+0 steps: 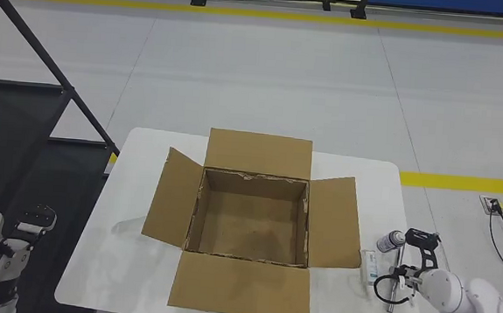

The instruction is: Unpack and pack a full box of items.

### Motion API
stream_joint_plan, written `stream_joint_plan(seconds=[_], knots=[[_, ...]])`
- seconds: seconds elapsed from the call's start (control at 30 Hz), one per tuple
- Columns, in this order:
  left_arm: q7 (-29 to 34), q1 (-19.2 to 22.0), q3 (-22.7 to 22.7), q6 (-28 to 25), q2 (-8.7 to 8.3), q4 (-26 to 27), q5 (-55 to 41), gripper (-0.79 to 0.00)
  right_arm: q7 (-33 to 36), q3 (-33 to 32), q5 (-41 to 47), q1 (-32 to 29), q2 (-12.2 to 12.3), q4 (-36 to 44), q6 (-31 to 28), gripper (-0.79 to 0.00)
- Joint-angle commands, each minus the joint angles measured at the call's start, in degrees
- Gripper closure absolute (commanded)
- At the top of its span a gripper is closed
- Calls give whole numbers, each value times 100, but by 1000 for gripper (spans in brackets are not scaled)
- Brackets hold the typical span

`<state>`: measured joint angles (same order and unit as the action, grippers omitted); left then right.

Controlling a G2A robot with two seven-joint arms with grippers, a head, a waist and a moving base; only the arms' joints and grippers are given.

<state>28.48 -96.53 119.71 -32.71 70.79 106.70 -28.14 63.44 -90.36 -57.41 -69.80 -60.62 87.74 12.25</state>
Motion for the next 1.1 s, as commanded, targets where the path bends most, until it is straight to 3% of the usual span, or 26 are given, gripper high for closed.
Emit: stream_joint_plan(seconds=[0.0,0.8,0.97,1.03,1.07], knots=[[0,0,0,0,0,0,0,-785,15,26,10,43,-2,-61,-10,-363],[0,0,0,0,0,0,0,-785,73,239,34,359,-17,-435,-21,-197],[0,0,0,0,0,0,0,-785,-84,-11,190,131,6,-133,-1,-292],[0,0,0,0,0,0,0,-785,-104,-118,252,16,17,21,6,-428],[0,0,0,0,0,0,0,-785,-111,-166,267,-42,23,91,-4,-594]])
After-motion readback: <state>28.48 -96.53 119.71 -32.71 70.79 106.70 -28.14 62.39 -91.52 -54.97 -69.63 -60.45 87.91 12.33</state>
